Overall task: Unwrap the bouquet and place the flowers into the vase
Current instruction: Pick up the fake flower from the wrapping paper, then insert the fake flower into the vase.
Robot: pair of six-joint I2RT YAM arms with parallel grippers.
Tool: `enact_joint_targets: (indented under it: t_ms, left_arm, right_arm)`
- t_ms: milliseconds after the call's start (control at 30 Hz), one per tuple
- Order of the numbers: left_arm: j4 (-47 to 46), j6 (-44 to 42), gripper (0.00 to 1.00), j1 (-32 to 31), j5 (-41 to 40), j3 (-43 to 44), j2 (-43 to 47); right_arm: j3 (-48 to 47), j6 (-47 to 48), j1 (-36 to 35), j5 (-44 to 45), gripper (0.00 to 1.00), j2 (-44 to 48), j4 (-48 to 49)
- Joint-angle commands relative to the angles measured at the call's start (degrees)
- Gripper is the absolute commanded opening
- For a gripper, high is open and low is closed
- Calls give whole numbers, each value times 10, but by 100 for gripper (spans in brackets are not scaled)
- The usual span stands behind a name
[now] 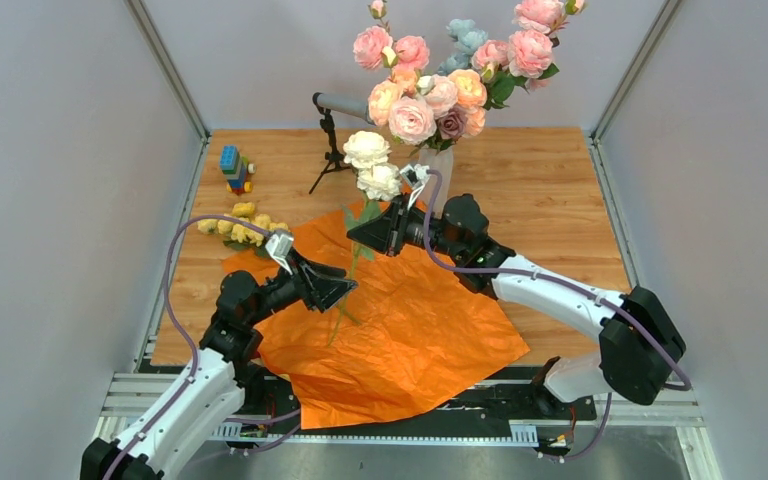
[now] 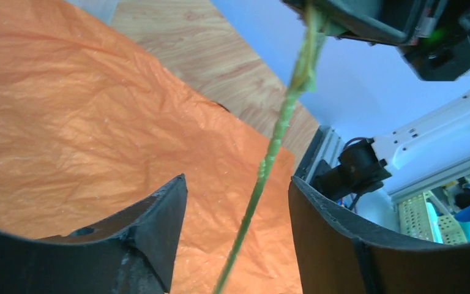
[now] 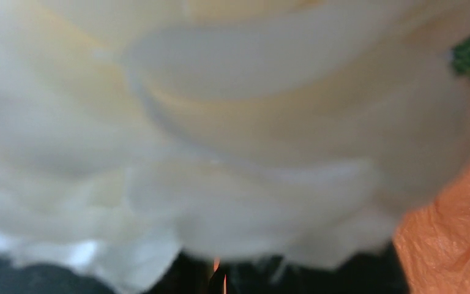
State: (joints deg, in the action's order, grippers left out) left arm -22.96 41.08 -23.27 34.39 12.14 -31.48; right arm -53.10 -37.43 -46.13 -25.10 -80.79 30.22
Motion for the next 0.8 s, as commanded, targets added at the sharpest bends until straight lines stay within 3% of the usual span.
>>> enact_joint_targets:
  t_ms: [0, 233, 400, 600, 767]
  left_arm:
    - [56, -31, 80, -1, -15, 56, -19]
    - [215, -116, 90, 0, -34, 181, -67]
    - [340, -205, 98, 11, -72, 284, -120]
    - [427, -259, 100, 97, -136, 373, -166]
    - [428, -271, 100, 164, -172, 392, -170]
  right_arm:
    - [-23, 104, -17, -19, 0, 51, -51]
    - [-39, 216, -28, -14, 0, 139, -205]
    - [-57, 264, -28, 57, 0, 217, -298]
    - [-87, 318, -28, 239, 0, 294, -384]
    - [-122, 371, -15, 383, 0, 314, -411]
